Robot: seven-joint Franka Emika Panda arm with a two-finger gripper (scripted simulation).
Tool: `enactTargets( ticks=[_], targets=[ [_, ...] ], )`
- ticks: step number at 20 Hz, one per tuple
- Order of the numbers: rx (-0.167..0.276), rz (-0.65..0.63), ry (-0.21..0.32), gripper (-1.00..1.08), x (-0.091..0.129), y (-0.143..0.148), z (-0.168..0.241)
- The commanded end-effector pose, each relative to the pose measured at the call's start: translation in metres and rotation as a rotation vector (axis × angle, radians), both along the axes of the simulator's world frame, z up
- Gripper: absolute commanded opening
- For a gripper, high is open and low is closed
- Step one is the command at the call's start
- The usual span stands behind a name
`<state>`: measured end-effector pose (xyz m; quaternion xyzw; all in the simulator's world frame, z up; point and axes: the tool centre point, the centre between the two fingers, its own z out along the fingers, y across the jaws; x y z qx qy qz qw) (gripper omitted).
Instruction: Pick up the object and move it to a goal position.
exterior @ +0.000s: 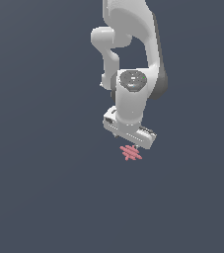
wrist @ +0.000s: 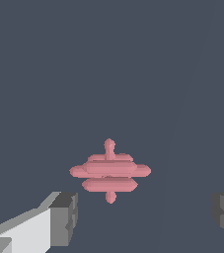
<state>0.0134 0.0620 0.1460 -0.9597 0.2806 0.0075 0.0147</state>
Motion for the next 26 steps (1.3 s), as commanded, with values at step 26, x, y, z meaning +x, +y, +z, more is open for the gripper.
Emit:
enactTargets(
  ticks=[26],
  targets=[
    [-0.024,-0.701,0.012,1.0,-0.003,0.026,-0.053]
  ],
)
